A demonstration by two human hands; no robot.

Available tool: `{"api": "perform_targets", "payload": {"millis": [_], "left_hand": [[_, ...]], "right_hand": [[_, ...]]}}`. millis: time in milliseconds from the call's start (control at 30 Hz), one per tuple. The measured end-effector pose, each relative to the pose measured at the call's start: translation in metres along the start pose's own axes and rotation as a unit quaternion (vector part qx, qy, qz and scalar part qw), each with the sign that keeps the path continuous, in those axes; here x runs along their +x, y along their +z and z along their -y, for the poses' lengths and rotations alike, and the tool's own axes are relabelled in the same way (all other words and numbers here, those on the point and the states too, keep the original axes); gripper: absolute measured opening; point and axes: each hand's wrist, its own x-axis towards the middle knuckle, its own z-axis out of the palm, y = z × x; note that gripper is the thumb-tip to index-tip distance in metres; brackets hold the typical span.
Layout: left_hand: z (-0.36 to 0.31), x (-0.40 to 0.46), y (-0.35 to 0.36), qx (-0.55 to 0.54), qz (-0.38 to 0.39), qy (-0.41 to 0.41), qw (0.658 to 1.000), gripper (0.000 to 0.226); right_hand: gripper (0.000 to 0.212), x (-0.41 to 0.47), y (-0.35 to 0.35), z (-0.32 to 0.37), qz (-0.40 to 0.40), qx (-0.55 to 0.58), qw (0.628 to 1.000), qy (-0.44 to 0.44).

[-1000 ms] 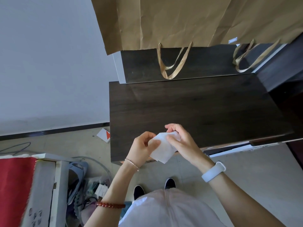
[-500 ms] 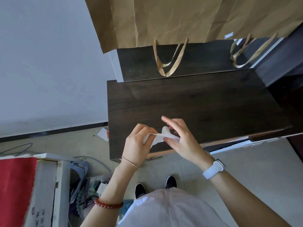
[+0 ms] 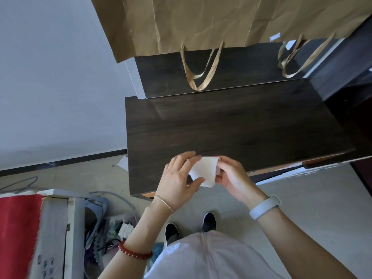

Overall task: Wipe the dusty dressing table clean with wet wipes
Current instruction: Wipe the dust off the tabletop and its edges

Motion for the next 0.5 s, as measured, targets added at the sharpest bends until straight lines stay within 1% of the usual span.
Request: {"api": "perform_targets", "payload": {"millis": [33, 67, 100, 133, 200, 267, 333, 367, 433, 467, 500], "left_hand": [[0.0, 0.002, 0.004, 0.01, 0.023, -0.01, 1.0, 0.052], [-0.001, 0.004, 0.008, 0.003, 0.052, -0.038, 0.998, 0.056], [-0.003, 0.006, 0.012, -0.017, 0.076, -0.081, 0.994, 0.055], [-0.006, 0.007, 0.017, -0.034, 0.086, -0.128, 0.988, 0.049], [-0.011, 0.011, 0.026, -0.034, 0.088, -0.204, 0.974, 0.032], [-0.015, 0.015, 0.037, -0.003, 0.123, -0.229, 0.966, 0.027], [-0.02, 0.018, 0.05, 0.015, 0.165, -0.219, 0.962, 0.032], [-0.021, 0.02, 0.056, 0.018, 0.173, -0.207, 0.963, 0.035], [-0.022, 0.026, 0.071, 0.02, 0.144, -0.185, 0.972, 0.039], [-0.021, 0.029, 0.078, 0.023, 0.125, -0.186, 0.974, 0.041], [-0.02, 0.031, 0.085, 0.031, 0.106, -0.195, 0.975, 0.045]], "right_hand": [[0.024, 0.0, -0.002, -0.003, 0.008, -0.001, 1.0, 0.005], [0.026, 0.0, -0.005, -0.006, 0.011, 0.009, 1.0, 0.01], [0.028, 0.001, -0.007, -0.009, 0.006, 0.023, 1.0, 0.013], [0.026, 0.0, -0.009, -0.011, 0.0, 0.034, 0.999, 0.013], [0.02, -0.001, -0.017, -0.017, -0.005, 0.011, 1.0, -0.008], [0.013, -0.001, -0.03, -0.026, -0.014, -0.042, 0.999, -0.026], [0.006, 0.002, -0.045, -0.03, -0.044, -0.088, 0.995, -0.024], [0.007, 0.004, -0.051, -0.029, -0.071, -0.114, 0.991, -0.031], [0.008, 0.011, -0.069, -0.024, -0.163, -0.174, 0.967, -0.091], [0.005, 0.014, -0.079, -0.018, -0.22, -0.208, 0.943, -0.137], [0.01, 0.017, -0.091, -0.012, -0.272, -0.239, 0.914, -0.185]]}}
